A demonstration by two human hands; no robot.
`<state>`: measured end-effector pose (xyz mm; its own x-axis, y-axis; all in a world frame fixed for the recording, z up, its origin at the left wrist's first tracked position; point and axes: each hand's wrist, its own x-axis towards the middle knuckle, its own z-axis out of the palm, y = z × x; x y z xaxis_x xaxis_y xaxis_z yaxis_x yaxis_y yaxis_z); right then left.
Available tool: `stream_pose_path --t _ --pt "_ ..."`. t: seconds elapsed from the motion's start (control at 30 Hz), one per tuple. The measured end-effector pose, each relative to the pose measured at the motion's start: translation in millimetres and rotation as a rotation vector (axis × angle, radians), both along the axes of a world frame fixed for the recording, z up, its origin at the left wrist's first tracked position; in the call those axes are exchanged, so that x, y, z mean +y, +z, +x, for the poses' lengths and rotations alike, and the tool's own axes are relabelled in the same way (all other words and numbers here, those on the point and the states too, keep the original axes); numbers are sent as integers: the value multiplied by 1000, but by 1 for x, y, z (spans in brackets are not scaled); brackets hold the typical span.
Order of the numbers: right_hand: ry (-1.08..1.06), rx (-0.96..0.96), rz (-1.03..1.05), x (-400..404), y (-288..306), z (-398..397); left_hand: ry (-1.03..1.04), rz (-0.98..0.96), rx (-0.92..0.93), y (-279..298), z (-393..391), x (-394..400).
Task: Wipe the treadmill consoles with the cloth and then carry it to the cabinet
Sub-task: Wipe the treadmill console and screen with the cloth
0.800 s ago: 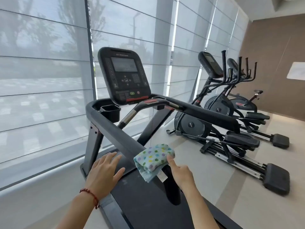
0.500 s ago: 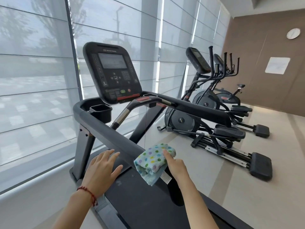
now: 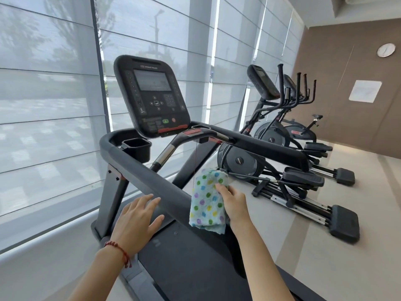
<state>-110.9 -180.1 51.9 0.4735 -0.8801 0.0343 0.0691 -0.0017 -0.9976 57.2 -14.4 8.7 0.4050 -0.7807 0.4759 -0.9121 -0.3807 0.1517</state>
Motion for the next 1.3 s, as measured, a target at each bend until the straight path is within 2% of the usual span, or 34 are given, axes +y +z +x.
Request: stream_pose_path --t 0.13,0.43,0.67,0.83,1.07,1.3 --pt "49 -105 50 2 7 15 47 -30 -17 7 3 13" --pt "141 -114 -6 24 3 65 254 -103 -59 14 9 65" --pt "400 -114 66 63 -3 123 436 -68 -48 6 39 116" --pt "523 -47 -8 88 -9 185 529 -62 -55 -1 92 142" --pt "460 -69 -51 93 -6 287 479 -53 -117 2 208 140" --pt "288 -107 -79 59 17 342 319 -70 -162 25 305 89"
